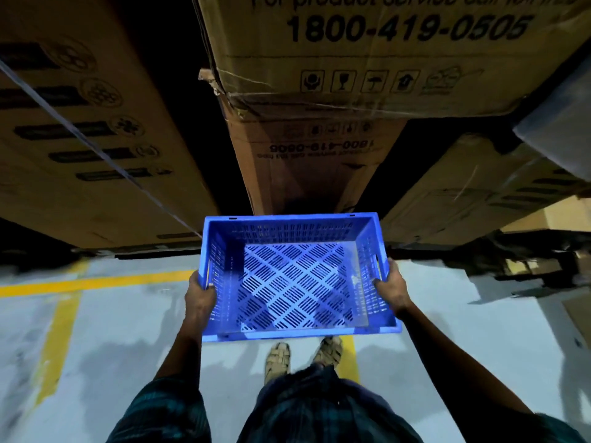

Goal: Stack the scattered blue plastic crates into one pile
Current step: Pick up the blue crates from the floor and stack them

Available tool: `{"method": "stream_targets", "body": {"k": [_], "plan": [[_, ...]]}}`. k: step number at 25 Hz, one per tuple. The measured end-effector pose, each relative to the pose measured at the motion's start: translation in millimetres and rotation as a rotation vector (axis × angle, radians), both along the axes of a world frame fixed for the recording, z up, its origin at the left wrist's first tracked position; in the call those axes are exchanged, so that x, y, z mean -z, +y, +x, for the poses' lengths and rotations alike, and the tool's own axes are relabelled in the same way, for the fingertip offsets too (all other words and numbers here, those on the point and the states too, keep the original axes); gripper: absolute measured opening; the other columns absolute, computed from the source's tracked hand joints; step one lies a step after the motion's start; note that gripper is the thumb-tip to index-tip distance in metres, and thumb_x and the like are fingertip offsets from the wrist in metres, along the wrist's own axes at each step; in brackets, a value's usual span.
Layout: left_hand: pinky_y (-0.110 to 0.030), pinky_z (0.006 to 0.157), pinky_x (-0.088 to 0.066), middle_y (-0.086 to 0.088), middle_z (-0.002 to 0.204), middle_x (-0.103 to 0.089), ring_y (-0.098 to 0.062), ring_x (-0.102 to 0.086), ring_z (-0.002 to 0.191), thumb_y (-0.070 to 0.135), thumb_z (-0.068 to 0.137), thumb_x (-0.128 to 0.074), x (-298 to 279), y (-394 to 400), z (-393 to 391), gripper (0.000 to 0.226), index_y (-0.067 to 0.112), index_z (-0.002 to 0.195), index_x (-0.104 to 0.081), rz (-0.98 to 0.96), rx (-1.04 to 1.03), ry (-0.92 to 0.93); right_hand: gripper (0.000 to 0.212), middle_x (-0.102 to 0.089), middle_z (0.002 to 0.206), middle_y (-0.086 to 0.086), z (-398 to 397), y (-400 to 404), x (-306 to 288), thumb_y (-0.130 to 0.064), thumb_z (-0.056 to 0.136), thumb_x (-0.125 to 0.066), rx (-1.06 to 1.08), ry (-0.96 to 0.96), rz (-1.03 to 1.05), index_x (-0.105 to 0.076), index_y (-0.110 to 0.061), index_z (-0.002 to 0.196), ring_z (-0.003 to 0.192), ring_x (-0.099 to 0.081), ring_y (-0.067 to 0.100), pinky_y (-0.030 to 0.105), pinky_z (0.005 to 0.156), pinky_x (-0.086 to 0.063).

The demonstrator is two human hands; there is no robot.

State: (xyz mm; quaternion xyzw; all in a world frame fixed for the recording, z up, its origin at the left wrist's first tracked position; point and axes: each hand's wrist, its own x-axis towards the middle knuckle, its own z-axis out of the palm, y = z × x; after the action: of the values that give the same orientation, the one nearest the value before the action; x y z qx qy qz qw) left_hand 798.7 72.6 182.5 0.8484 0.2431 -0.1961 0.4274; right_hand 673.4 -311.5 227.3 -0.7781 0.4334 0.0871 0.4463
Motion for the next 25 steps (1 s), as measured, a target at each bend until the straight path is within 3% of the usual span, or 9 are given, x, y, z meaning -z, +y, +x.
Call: {"method": "stream_targets", "body": {"k": [2, 6, 8, 12, 16, 20, 22, 25], "plan": [[-0.037, 0.073, -0.047, -0.024, 0.115, -0.063, -0.032, -0.057, 0.085, 0.007, 0.090, -0.050, 3, 6, -13, 0.043, 0.009, 0.133, -0.046, 0.080, 0.018, 0.011, 0.063, -0.061, 0.123, 0.021, -29, 12, 4, -0.001, 0.080, -0.054, 0.001, 0.029, -0.034, -0.038, -0.008, 0.141, 0.110, -0.060, 0.040, 0.040, 0.088, -0.047], [-0.051, 0.089, -0.053, -0.027, 0.114, -0.062, -0.044, -0.062, 0.101, 0.008, 0.088, -0.051, 10, 12, -38, 0.032, 0.004, 0.119, -0.049, 0.190, 0.026, 0.088, 0.069, -0.063, 0.119, 0.022, -69, 37, 10, -0.027, 0.067, -0.049, 0.054, 0.061, -0.061, -0.043, -0.005, 0.132, 0.105, -0.060, 0.042, 0.041, 0.078, -0.048], [-0.052, 0.087, -0.054, -0.028, 0.112, -0.063, -0.045, -0.063, 0.101, 0.005, 0.086, -0.051, 9, 14, -40, 0.027, 0.003, 0.113, -0.050, 0.197, 0.013, 0.106, 0.061, -0.062, 0.117, 0.023, -70, 40, 11, -0.022, 0.072, -0.050, 0.113, 0.111, -0.074, -0.044, -0.006, 0.131, 0.104, -0.060, 0.044, 0.041, 0.076, -0.048], [-0.054, 0.085, -0.054, -0.032, 0.112, -0.063, -0.047, -0.063, 0.101, -0.003, 0.083, -0.051, 8, 21, -27, 0.026, -0.003, 0.109, -0.055, 0.140, 0.062, 0.071, 0.049, -0.064, 0.113, 0.025, -54, 29, 11, 0.002, 0.079, -0.049, 0.196, 0.090, -0.044, -0.052, -0.006, 0.127, 0.099, -0.061, 0.042, 0.055, 0.080, -0.054], [-0.050, 0.086, -0.055, -0.027, 0.115, -0.063, -0.044, -0.063, 0.101, 0.001, 0.086, -0.048, 6, 17, -32, 0.031, 0.003, 0.117, -0.054, 0.170, 0.062, 0.068, 0.072, -0.066, 0.109, 0.021, -66, 28, 4, -0.010, 0.055, -0.043, 0.175, -0.006, 0.018, -0.056, -0.009, 0.126, 0.086, -0.057, 0.027, 0.054, 0.079, -0.053], [-0.047, 0.085, -0.051, -0.028, 0.116, -0.062, -0.045, -0.061, 0.102, 0.007, 0.092, -0.049, 10, 27, -39, 0.028, 0.002, 0.119, -0.052, 0.198, 0.144, 0.065, 0.087, -0.057, 0.134, 0.023, -77, 32, 1, -0.013, 0.059, -0.039, 0.095, -0.010, 0.041, -0.040, -0.011, 0.145, 0.104, -0.051, 0.022, 0.049, 0.094, -0.048], [-0.045, 0.083, -0.050, -0.028, 0.115, -0.063, -0.044, -0.061, 0.102, 0.008, 0.092, -0.051, 12, 32, -39, 0.025, 0.001, 0.116, -0.053, 0.210, 0.180, 0.079, 0.080, -0.043, 0.149, 0.020, -75, 33, -1, -0.015, 0.075, -0.044, 0.059, 0.051, 0.005, -0.026, -0.010, 0.153, 0.125, -0.049, 0.029, 0.041, 0.102, -0.042], [-0.038, 0.075, -0.043, -0.027, 0.114, -0.064, -0.044, -0.061, 0.102, 0.011, 0.093, -0.054, 12, 38, -41, 0.021, 0.002, 0.112, -0.055, 0.218, 0.211, 0.065, 0.072, -0.023, 0.159, 0.019, -74, 37, 5, 0.001, 0.092, -0.044, -0.011, 0.139, -0.071, -0.010, -0.005, 0.155, 0.145, -0.028, 0.036, 0.037, 0.112, -0.031]]}}
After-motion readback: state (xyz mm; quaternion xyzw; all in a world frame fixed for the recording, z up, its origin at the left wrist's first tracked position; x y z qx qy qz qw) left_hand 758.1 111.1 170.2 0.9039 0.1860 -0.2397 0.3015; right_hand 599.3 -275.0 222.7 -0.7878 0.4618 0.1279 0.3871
